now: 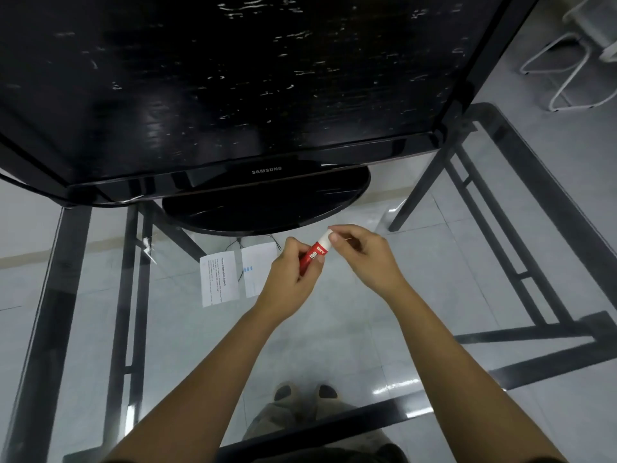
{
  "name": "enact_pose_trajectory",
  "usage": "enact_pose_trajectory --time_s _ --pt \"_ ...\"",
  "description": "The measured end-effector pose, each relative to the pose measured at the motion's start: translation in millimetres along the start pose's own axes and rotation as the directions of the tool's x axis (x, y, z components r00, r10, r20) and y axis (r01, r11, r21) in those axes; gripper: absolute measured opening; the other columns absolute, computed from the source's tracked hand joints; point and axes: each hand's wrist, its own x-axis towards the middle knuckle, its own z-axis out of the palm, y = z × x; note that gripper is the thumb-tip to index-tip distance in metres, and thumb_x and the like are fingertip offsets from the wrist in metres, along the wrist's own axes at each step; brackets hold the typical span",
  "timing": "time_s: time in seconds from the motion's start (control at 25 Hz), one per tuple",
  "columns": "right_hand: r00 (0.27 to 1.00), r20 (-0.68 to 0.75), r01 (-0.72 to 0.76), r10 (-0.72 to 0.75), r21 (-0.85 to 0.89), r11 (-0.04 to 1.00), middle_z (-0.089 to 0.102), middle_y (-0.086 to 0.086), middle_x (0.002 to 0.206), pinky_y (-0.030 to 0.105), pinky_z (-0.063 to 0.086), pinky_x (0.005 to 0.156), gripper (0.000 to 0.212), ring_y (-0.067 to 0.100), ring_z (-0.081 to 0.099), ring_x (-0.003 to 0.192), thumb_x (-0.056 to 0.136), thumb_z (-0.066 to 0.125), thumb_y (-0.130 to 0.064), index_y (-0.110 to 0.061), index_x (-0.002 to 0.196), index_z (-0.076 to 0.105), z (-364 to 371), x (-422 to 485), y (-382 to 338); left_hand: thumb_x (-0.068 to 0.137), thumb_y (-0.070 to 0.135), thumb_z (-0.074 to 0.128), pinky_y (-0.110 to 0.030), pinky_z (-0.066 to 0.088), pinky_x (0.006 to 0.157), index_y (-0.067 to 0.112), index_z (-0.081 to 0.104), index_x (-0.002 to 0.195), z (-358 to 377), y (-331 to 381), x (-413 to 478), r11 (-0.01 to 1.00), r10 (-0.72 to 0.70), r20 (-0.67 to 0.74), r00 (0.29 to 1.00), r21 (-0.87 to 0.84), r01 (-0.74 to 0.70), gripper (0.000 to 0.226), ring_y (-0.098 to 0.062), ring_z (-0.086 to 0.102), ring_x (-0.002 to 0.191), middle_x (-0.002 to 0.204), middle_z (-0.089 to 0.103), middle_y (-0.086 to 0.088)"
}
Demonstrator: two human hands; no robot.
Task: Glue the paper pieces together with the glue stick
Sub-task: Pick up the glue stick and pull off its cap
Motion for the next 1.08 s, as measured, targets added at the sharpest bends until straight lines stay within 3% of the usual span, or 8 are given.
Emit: enact_pose_trajectory --time_s 0.2,0.4,0.6,0.72,1.08 --pt "1.0 0.006 -0.028 0.028 -0.032 0.999 0.061 -0.021 0.088 0.002 0.042 0.07 0.007 -0.011 0.057 0.083 0.089 0.056 -0.032 -0.031 0.096 0.06 -1.7 10.3 -2.7 0.093 0.035 0.047 -0.011 0.036 0.044 0.022 0.04 0.089 2.6 5.9 4.9 1.0 0.023 0.01 1.0 -0.012 -0.023 0.015 0.002 0.045 0.05 0.065 0.047 0.008" --pt "0.983 -0.182 -0.037 0.036 -0.005 0.999 0.063 -0.018 0.093 0.0 0.041 0.063 0.01 -0.011 0.058 0.083 0.089 0.057 -0.035 -0.033 0.098 0.06 -13.4 33.7 7.1 0.094 0.031 0.048 -0.011 0.036 0.042 0.027 0.038 0.084 3.8 -16.9 -1.4 0.996 -0.088 0.012 0.996 0.022 0.087 0.014 0.003 0.045 0.049 0.064 0.048 0.006" --pt "0.984 -0.156 -0.128 0.088 -0.276 0.952 0.059 0.013 0.117 0.021 0.045 0.083 0.034 0.018 0.06 0.098 0.09 0.059 -0.018 -0.008 0.122 0.055 -5.3 54.9 59.9 0.093 0.032 0.048 -0.008 0.037 0.042 0.031 0.039 0.085 6.7 -27.1 1.6 0.988 -0.155 -0.046 0.987 0.003 0.155 0.012 0.007 0.047 0.051 0.066 0.05 0.007" --pt "0.978 -0.162 -0.183 0.135 -0.338 0.923 0.057 0.014 0.121 0.028 0.046 0.088 0.037 0.025 0.059 0.104 0.089 0.059 -0.012 -0.007 0.125 0.051 2.9 64.2 82.7 0.093 0.032 0.049 -0.008 0.037 0.042 0.026 0.041 0.09 6.2 -30.1 5.6 0.988 -0.151 -0.085 0.985 0.005 0.152 0.01 0.007 0.048 0.052 0.067 0.051 0.007" --pt "0.978 -0.164 -0.181 0.127 -0.378 0.908 0.058 0.014 0.117 0.025 0.043 0.088 0.032 0.026 0.057 0.105 0.088 0.058 -0.007 -0.008 0.12 0.054 9.0 69.8 105.8 0.093 0.03 0.05 -0.007 0.04 0.046 0.022 0.042 0.094 8.3 -35.8 10.7 0.983 -0.179 -0.125 0.976 0.009 0.182 0.011 0.003 0.051 0.054 0.07 0.051 0.009"
